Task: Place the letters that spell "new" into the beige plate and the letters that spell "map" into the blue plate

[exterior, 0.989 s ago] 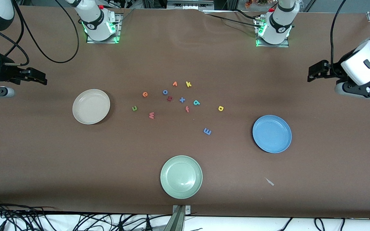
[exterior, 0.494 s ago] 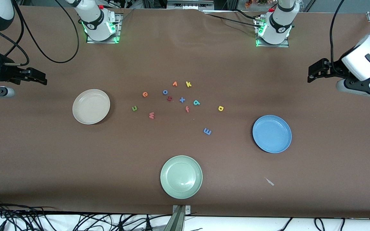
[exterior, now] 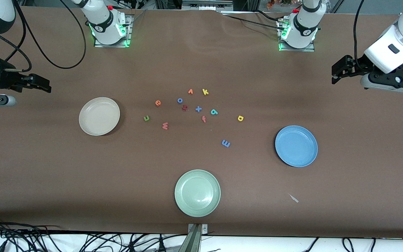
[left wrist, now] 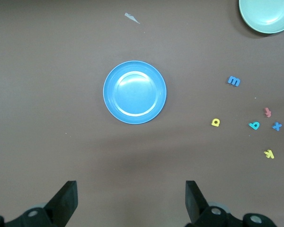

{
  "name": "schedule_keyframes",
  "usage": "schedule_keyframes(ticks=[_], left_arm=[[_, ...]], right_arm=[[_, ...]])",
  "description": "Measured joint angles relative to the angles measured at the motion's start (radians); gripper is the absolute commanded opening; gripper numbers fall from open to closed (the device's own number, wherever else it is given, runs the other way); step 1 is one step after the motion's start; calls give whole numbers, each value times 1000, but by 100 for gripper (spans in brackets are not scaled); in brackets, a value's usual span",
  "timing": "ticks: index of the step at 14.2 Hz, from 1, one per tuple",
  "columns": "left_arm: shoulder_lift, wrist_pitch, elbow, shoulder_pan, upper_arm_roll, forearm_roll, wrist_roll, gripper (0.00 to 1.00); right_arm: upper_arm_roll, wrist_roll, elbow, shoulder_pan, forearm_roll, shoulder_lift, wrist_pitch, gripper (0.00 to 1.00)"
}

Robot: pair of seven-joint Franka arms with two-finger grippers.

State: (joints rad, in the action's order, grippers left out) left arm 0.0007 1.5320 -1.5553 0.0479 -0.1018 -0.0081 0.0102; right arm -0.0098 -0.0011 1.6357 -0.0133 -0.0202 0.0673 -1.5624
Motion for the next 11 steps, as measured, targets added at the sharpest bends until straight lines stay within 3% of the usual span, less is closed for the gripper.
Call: schedule_keyframes(ticks=[3,11], left_arm=[[-42,16,-57,50,62,0,0,100],[-38,-2,-49,53,70,0,0,100]], right_arm=[[0,0,0,0,0,0,0,100],[0,0,0,0,0,0,0,100]])
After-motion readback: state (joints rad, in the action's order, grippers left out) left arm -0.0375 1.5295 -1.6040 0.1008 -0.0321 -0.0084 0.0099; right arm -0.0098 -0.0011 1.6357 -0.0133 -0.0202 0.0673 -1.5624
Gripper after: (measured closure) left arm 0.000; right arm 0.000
